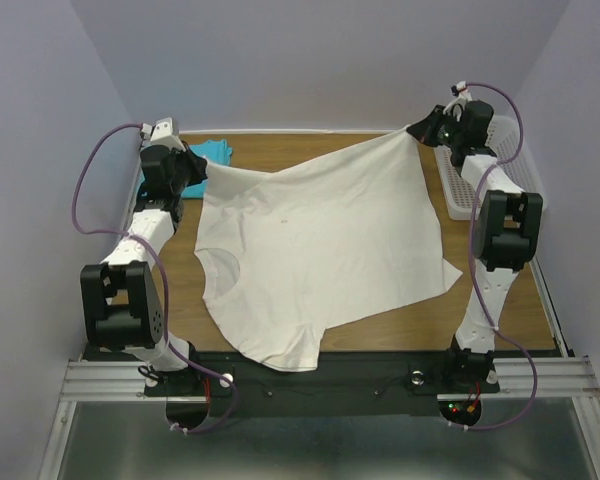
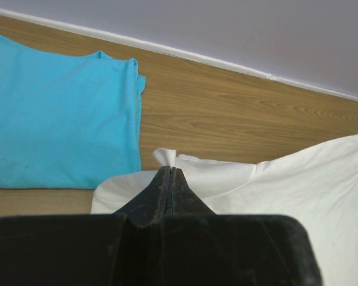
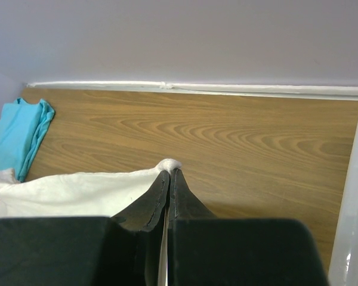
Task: Fold and stack the t-shirts
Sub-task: Flatten the tshirt out
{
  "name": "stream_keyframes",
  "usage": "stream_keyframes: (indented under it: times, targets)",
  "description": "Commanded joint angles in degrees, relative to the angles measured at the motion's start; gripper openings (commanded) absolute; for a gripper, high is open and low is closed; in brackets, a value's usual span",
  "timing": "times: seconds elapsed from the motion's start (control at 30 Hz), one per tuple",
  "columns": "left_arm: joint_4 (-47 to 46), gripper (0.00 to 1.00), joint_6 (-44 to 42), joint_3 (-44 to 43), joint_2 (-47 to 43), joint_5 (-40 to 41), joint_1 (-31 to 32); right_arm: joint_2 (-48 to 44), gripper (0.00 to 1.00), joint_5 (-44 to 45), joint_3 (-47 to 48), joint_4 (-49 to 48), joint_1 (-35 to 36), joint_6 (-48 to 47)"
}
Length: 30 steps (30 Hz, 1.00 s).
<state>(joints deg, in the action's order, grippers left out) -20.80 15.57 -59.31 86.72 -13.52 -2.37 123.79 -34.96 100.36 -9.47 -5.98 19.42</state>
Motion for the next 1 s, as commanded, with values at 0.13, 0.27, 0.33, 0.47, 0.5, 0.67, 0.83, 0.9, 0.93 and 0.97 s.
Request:
stream_keyframes:
  times: [0.13,0.27,0.33,0.47,0.5,0.67,0.83,0.9,0.93,0.97]
  targets:
    - [-3.46,0.0,0.34,-3.18,2.49,-1.95,-0.35,4.09,0.01,-0.63,3.09,-2.48,-0.35,-1.49]
    - [-3.37,0.0,0.25,-3.8,3.46,-2.48,-0.27,5.94,0.01,-1.42,3.79,-2.48,-0.26,-2.1]
    - [-3.46,0.0,0.25,-4.15,3.72,-2.57,-0.27,6.38,0.01,-1.43,3.97,-2.39,-0.18,-2.46]
    - [-3.46,0.0,0.07,-4.5,3.98,-2.83,-0.18,7.26,0.01,-1.08,4.32,-2.48,0.18,-3.6]
    - [-3.37,0.0,-0.02,-4.5,3.99,-2.92,-0.18,7.43,0.01,-0.81,4.5,-2.48,0.35,-3.86]
    - [-3.37,0.0,-0.45,-4.41,4.16,-3.62,0.26,9.1,0.01,0.24,5.9,-2.48,0.62,-4.83]
    - [-3.37,0.0,-1.77,-4.06,3.99,-4.67,0.7,10.51,0.01,0.24,7.4,-2.48,0.62,-6.76]
    - [-3.37,0.0,-2.12,-3.8,3.81,-5.2,0.79,10.86,0.01,-0.02,7.66,-2.48,0.7,-7.64]
    - [-3.37,0.0,-2.21,-3.36,3.64,-5.38,0.88,10.95,0.01,-0.19,7.57,-2.48,0.7,-7.99]
    - [-3.37,0.0,-2.56,-3.18,3.46,-5.46,0.88,10.95,0.01,-0.28,7.66,-2.39,0.7,-8.17]
